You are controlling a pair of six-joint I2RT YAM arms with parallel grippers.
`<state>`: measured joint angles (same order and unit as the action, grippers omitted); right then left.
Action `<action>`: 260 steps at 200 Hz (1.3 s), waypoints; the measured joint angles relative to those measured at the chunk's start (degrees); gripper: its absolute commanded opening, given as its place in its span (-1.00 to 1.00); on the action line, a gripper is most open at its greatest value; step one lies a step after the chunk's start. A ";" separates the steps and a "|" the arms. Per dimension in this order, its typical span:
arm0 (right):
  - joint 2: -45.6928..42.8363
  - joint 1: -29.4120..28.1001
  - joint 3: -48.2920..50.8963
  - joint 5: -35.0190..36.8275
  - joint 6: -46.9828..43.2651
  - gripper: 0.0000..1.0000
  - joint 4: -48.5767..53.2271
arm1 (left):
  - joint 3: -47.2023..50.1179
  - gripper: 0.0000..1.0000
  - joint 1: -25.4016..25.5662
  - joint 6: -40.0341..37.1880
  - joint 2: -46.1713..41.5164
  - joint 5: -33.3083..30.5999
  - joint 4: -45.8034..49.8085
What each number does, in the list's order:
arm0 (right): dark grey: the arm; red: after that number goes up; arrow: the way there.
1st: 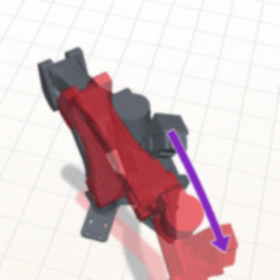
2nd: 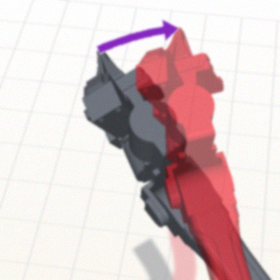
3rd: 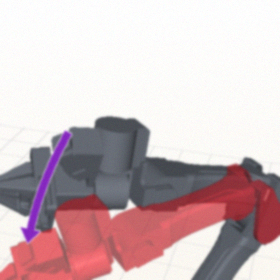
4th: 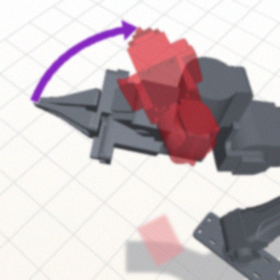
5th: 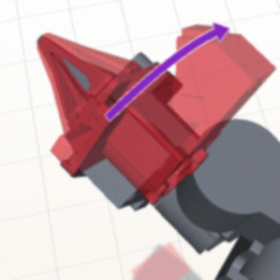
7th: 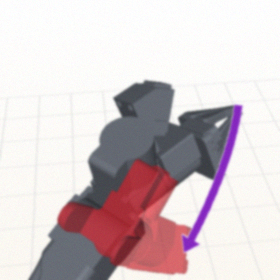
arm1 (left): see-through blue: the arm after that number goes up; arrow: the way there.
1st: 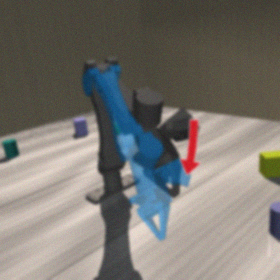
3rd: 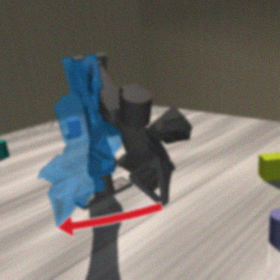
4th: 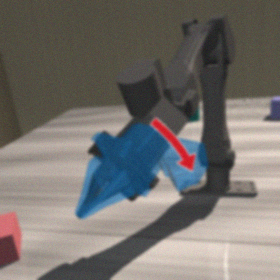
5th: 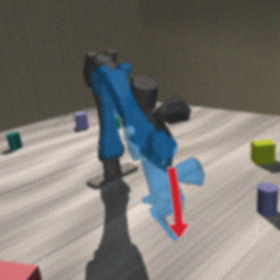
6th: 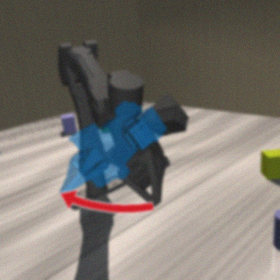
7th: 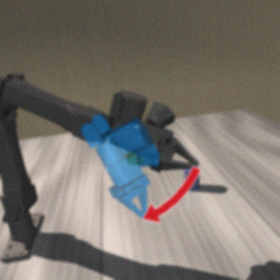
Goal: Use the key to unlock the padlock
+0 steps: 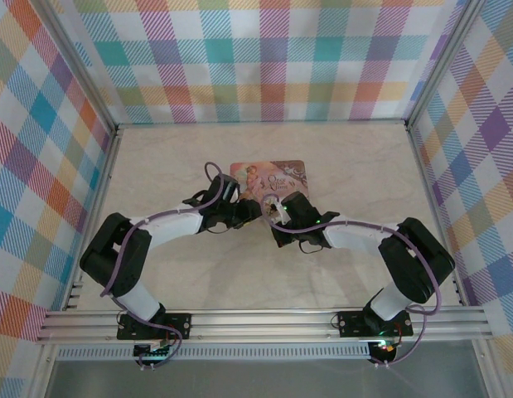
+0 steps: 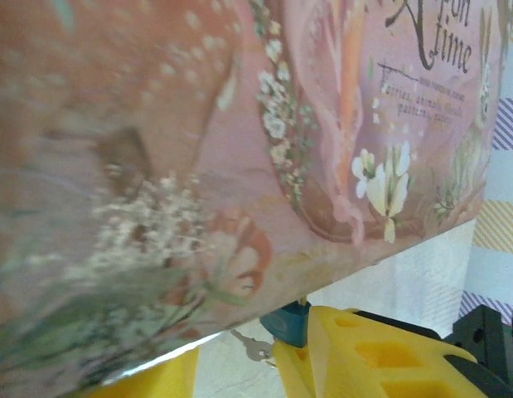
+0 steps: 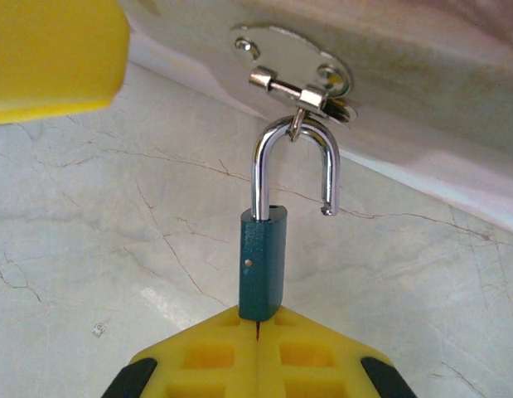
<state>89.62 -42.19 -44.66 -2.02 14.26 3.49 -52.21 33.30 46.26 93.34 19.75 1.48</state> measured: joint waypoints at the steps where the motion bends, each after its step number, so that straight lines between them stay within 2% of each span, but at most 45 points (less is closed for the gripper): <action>1: 0.00 0.00 0.00 -0.02 -0.04 -1.00 0.00 | 0.00 -0.22 -0.04 -0.07 0.00 0.00 0.02; 103: -0.55 0.00 -0.28 0.07 -5.46 -1.00 1.31 | -0.24 -0.23 -1.53 -3.87 -0.20 -1.36 1.92; 186: -1.22 0.00 -2.40 0.04 -13.18 -1.00 3.34 | -0.81 -0.23 -3.13 -5.84 -0.20 -1.44 2.99; 260: 2.67 0.00 -4.55 -1.25 -16.50 -1.00 4.33 | -0.87 -0.23 -3.67 -6.69 -0.20 -1.64 3.08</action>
<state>92.29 -42.19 -49.21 -3.27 -2.24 7.81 -53.08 29.63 39.57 93.14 18.11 4.56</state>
